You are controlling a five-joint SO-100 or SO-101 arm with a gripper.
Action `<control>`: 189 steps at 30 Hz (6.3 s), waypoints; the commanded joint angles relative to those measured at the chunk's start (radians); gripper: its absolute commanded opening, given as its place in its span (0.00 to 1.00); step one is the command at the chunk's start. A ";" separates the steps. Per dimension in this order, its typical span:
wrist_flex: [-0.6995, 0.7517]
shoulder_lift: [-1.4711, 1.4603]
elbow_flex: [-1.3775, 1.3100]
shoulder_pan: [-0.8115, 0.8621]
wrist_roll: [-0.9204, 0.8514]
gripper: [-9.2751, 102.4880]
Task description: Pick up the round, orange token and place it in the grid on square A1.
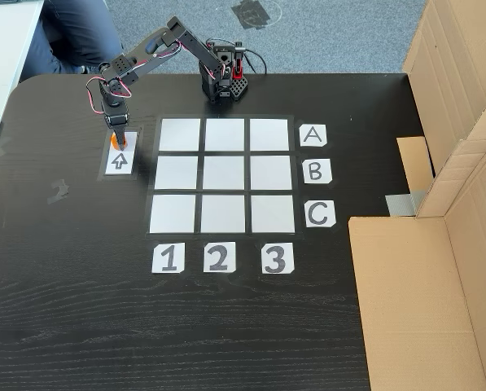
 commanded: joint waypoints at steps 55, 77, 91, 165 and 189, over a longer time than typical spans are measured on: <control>0.255 0.580 0.132 0.021 0.046 0.12; 0.244 1.140 0.744 -0.091 0.040 0.12; 0.140 1.266 1.069 -0.187 0.038 0.12; -0.291 0.937 1.138 -0.245 0.035 0.37; -0.285 1.180 0.884 0.049 0.035 0.42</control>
